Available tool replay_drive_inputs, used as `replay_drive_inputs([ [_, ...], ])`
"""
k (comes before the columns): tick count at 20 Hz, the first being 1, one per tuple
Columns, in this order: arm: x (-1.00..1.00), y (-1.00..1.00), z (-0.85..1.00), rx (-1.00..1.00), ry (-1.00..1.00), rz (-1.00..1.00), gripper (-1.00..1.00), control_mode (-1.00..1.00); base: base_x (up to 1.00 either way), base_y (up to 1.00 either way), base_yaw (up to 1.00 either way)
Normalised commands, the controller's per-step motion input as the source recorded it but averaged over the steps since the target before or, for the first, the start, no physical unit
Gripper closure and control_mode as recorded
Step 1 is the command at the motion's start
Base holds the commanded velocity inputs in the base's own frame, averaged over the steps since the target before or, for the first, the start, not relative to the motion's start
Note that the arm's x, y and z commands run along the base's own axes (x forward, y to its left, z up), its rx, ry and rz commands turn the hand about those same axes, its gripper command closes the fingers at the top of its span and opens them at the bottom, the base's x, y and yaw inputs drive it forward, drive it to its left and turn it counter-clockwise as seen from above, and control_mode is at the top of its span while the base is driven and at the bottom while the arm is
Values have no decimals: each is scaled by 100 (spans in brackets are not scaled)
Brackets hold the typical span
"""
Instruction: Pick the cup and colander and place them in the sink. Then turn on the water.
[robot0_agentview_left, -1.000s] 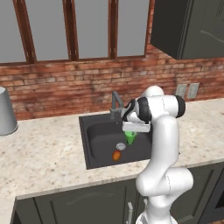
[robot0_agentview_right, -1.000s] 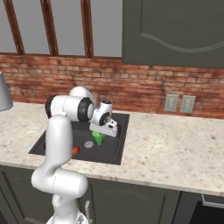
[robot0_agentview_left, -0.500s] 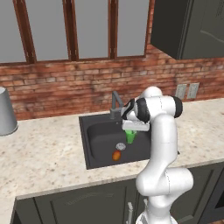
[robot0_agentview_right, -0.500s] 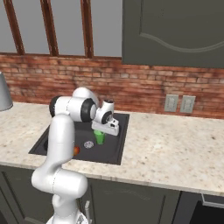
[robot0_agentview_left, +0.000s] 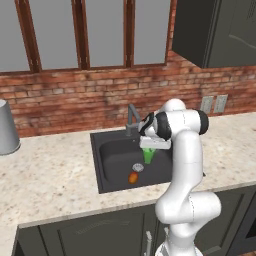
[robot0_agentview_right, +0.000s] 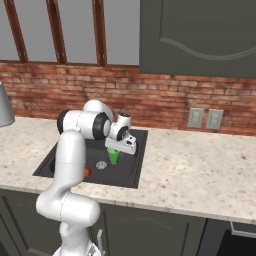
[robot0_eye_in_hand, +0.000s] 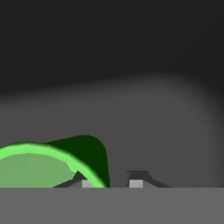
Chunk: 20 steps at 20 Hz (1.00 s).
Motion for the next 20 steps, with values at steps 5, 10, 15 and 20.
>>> replay_drive_inputs([
  [5,0,0,0,0,1,0,-100,-100,0,0,0],
  [10,0,0,14,0,0,0,-100,-100,0,0,0],
  [15,0,0,56,2,-2,0,-100,-100,0,0,0],
  [20,-8,0,55,1,-2,0,-100,-100,0,0,0],
])
